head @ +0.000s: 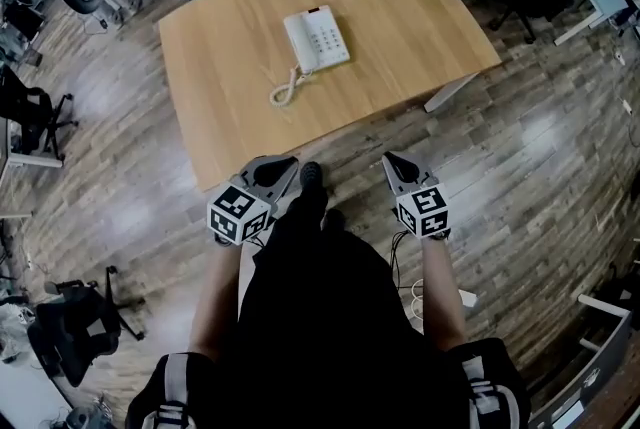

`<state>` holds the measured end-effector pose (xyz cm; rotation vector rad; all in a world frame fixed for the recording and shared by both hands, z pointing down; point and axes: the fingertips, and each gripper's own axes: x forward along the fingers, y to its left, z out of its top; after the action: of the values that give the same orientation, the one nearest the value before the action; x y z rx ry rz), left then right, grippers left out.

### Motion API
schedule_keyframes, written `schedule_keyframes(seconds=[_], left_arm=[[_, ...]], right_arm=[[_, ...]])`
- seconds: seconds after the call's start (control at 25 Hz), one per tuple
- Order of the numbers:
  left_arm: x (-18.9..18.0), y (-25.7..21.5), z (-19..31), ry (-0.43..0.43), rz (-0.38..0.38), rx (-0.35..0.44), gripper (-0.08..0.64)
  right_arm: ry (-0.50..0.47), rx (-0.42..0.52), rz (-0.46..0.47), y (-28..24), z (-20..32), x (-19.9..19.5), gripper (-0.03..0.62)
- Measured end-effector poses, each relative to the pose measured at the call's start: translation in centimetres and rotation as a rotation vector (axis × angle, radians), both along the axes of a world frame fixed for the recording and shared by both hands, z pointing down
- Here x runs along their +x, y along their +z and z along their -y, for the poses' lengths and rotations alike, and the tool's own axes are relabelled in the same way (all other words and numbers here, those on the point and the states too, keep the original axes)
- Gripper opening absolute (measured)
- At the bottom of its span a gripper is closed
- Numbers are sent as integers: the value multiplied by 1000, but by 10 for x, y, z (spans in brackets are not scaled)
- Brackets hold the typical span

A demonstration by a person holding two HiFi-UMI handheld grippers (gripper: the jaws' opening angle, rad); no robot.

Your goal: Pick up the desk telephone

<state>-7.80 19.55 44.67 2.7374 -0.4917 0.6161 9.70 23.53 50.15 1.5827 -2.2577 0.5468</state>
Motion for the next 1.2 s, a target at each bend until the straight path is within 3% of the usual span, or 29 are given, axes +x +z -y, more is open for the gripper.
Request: schedule_keyframes(seconds=[0.6,1.2], left_arm=[[47,10,22,90,-47,-33,21],[47,11,69,62,-44,-44,21]], right_arm=[[109,-31,-61,-1,-3,45,25],[65,-18,-50,-6,53,36,25]])
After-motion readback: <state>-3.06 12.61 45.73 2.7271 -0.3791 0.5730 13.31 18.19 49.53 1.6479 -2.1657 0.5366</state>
